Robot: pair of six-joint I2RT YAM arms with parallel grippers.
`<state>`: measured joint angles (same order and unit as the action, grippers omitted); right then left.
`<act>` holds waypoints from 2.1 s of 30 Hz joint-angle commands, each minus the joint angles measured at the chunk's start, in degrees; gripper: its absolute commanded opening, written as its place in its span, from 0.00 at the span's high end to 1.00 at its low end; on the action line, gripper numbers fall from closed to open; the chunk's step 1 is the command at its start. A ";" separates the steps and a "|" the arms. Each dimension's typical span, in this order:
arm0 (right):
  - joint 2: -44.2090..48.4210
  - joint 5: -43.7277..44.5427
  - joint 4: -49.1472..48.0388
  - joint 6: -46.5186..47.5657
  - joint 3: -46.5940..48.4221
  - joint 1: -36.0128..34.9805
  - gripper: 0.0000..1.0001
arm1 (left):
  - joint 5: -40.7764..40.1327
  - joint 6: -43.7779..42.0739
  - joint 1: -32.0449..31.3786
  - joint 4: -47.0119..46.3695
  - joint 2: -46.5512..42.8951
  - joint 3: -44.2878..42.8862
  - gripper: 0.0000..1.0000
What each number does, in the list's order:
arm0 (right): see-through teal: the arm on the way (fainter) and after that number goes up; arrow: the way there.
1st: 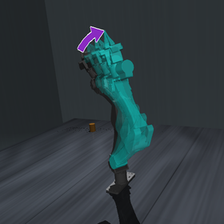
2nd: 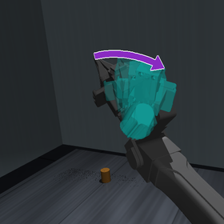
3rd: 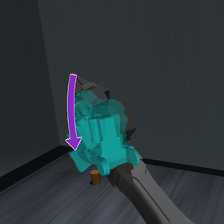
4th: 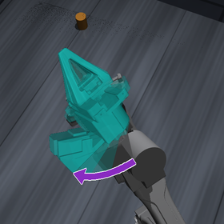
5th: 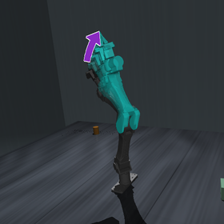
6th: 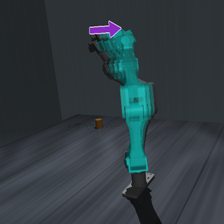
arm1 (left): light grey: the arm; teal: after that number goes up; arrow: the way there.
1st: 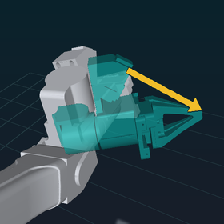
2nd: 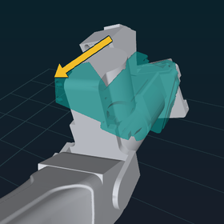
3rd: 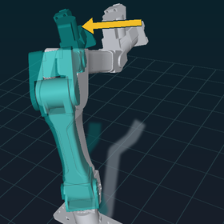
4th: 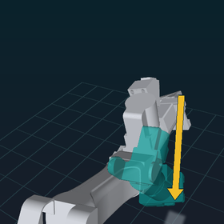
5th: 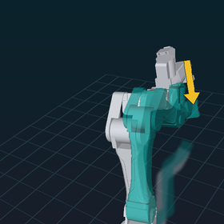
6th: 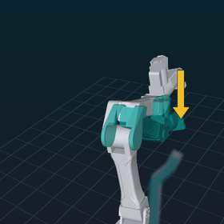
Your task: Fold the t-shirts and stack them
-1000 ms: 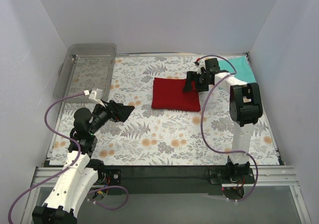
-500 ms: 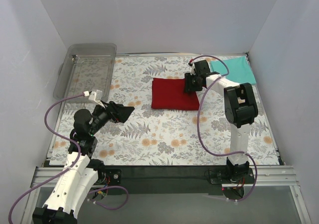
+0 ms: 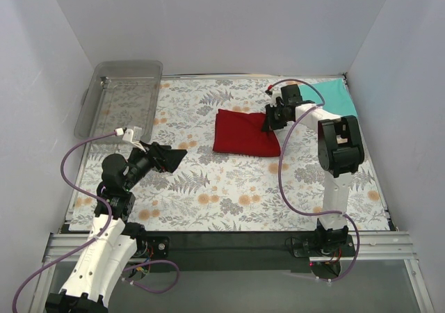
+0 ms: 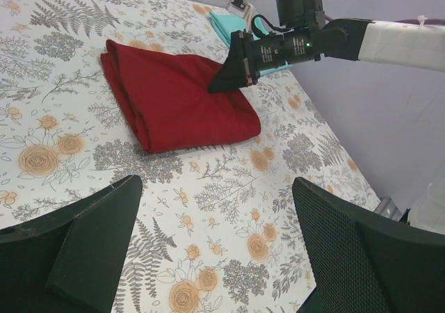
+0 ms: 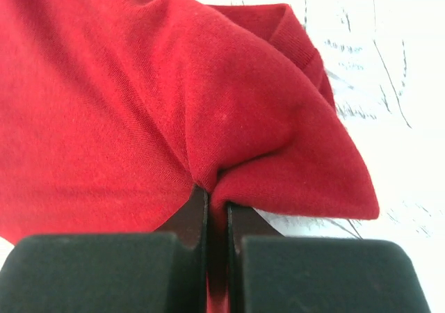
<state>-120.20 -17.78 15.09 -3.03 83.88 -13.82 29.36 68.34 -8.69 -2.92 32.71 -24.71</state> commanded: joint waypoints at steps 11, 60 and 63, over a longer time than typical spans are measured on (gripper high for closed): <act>9.72 4.85 7.67 19.98 1.90 4.68 0.99 | -0.19 -1.10 0.43 0.28 0.43 -0.69 0.17; -0.21 18.22 15.14 47.94 34.42 15.93 0.99 | 0.08 -2.07 0.43 -0.95 2.01 1.42 0.17; -0.82 16.12 15.14 47.85 35.91 17.42 0.99 | 0.08 -2.07 0.43 -0.95 2.18 1.42 0.17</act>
<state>-121.69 0.19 31.66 43.53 115.09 2.17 29.39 67.11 -8.69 -3.46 34.83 -23.14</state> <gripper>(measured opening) 0.069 0.827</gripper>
